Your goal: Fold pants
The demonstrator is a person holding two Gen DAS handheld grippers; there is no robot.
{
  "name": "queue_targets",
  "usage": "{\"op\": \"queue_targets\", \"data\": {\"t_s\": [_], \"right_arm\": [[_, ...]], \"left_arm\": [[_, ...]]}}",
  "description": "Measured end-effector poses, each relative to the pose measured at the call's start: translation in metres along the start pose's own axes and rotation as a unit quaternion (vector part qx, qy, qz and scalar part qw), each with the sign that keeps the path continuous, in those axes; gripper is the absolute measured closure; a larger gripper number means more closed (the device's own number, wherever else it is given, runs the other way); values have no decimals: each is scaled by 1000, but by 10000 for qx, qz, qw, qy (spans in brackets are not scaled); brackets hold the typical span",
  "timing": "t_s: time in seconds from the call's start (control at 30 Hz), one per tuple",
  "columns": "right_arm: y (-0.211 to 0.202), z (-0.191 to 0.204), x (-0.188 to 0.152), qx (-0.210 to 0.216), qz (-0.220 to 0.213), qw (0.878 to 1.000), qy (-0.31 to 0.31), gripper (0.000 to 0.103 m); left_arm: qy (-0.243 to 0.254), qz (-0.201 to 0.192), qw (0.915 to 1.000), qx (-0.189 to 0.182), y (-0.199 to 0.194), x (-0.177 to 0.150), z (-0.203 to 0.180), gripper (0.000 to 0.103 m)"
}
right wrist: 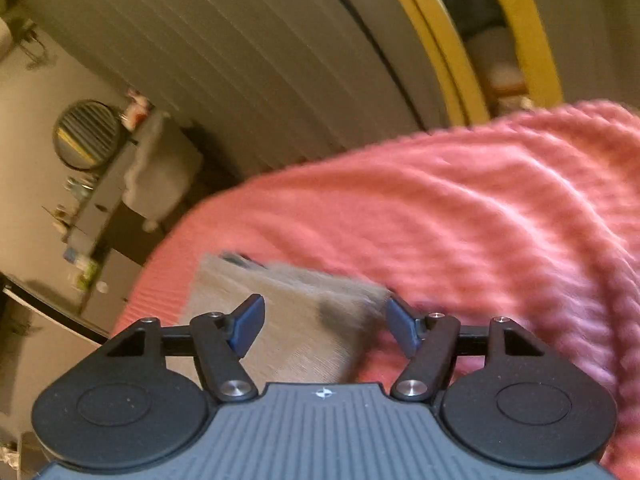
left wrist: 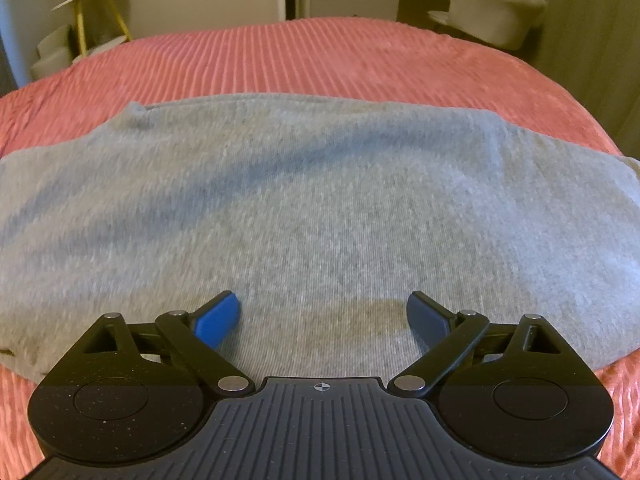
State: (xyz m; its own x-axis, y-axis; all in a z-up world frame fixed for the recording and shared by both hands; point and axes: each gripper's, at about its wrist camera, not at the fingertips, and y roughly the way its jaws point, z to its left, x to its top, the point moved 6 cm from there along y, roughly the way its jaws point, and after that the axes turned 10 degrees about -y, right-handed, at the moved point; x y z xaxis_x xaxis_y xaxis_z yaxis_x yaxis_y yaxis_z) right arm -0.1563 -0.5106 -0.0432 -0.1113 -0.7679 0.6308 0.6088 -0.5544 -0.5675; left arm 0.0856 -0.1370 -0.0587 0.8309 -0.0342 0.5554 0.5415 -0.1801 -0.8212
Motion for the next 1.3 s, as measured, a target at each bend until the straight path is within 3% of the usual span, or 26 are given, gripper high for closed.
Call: {"op": "queue_targets", "data": {"t_s": [0.13, 0.3, 0.43, 0.53, 0.6, 0.63, 0.73, 0.77, 0.83, 0.9, 1.0, 1.03, 1.1, 1.13, 1.17, 1.23, 1.3], "right_arm": [[39, 37, 13, 951, 668, 9931, -182, 31], [97, 74, 29, 727, 971, 9873, -1020, 31], [132, 92, 47, 701, 961, 9868, -1101, 33], [153, 107, 52, 715, 1060, 9815, -1422, 55], [167, 120, 46, 765, 1274, 9740, -1709, 57], [171, 126, 42, 837, 1333, 9697, -1871, 64], [179, 143, 31, 745, 1300, 9519, -2673, 102], [178, 147, 31, 644, 1168, 9483, -2880, 103], [164, 157, 40, 381, 469, 9422, -3296, 103], [150, 159, 55, 309, -94, 9484, -3155, 102], [164, 150, 53, 183, 642, 9534, -2941, 99], [166, 146, 47, 182, 918, 9523, -2906, 94], [162, 145, 33, 408, 1071, 9476, -2982, 73], [161, 145, 25, 396, 1105, 9416, -3158, 40], [162, 147, 16, 327, 1142, 9324, -3413, 22], [171, 149, 0, 82, 1246, 9066, -4031, 25], [171, 151, -4, -210, 849, 8866, -4542, 53]], "left_arm": [[8, -11, 10000, 13, 3, 0, -1, 5], [-30, -121, 9999, 5, 6, 2, -2, 4], [-38, -219, 9998, -3, 10, 4, -4, 3], [-4, -250, 9997, 3, 14, 5, -5, 2], [24, -273, 9996, 8, 16, 6, -6, 1], [31, -277, 9996, 4, 17, 6, -7, 1], [7, -275, 9996, -18, 18, 7, -6, 0], [-3, -282, 9996, -31, 17, 7, -6, 0], [-30, -340, 9994, -78, 16, 8, -6, 0], [-82, -358, 9992, -128, 15, 9, -4, 0], [-162, -349, 9991, -173, 15, 11, -3, 0], [-163, -345, 9991, -172, 15, 11, -3, 0], [-115, -345, 9992, -132, 16, 10, -4, 0], [-82, -357, 9993, -106, 16, 10, -5, 0], [-63, -362, 9993, -93, 16, 10, -5, 0], [-61, -364, 9993, -91, 16, 10, -5, 0], [-65, -362, 9993, -94, 16, 10, -5, 0]]}}
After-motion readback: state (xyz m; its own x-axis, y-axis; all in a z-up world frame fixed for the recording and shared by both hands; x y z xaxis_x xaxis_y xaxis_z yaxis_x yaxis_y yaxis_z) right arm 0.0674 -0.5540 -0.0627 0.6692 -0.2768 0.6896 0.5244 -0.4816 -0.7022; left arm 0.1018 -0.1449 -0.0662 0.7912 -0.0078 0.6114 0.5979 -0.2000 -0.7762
